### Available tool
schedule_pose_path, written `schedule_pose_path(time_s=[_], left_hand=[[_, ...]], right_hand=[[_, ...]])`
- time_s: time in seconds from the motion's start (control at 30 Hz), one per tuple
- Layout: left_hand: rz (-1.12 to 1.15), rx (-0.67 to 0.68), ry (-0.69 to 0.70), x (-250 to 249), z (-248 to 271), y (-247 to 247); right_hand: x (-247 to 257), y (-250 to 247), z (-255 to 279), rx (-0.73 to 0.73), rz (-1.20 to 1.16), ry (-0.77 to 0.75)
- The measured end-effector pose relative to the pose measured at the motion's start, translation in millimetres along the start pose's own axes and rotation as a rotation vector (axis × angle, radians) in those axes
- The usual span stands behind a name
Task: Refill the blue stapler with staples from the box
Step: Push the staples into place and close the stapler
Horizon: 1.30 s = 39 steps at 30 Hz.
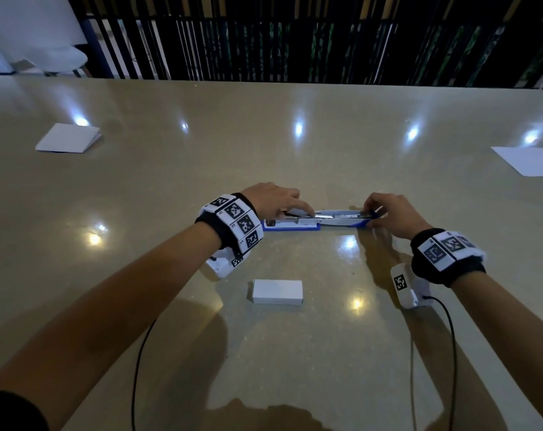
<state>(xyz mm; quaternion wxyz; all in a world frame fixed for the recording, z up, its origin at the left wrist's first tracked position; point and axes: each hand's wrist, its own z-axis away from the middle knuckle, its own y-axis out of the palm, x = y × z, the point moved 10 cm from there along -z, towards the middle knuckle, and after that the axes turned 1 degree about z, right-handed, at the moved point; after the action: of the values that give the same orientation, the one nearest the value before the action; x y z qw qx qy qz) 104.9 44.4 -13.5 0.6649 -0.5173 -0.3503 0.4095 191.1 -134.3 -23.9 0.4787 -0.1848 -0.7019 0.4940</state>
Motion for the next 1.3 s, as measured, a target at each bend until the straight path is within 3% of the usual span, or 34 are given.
schedule_pose_path(time_s=[0.5, 0.63, 0.9, 1.17, 1.3], left_hand=[[0.235, -0.305, -0.030, 19, 30, 2], [0.272, -0.296, -0.038, 21, 26, 0], [0.105, -0.063, -0.002, 13, 10, 4], [0.184, -0.204, -0.005, 19, 20, 4], [0.348, -0.303, -0.052, 28, 27, 7]], right_hand=[[0, 0, 0, 0.002, 0.002, -0.014], [0, 0, 0, 0.003, -0.002, -0.011], [1, 1, 1, 0.004, 0.001, -0.016], [0, 1, 0, 0.008, 0.009, -0.018], [2, 1, 0, 0.014, 0.012, -0.026]])
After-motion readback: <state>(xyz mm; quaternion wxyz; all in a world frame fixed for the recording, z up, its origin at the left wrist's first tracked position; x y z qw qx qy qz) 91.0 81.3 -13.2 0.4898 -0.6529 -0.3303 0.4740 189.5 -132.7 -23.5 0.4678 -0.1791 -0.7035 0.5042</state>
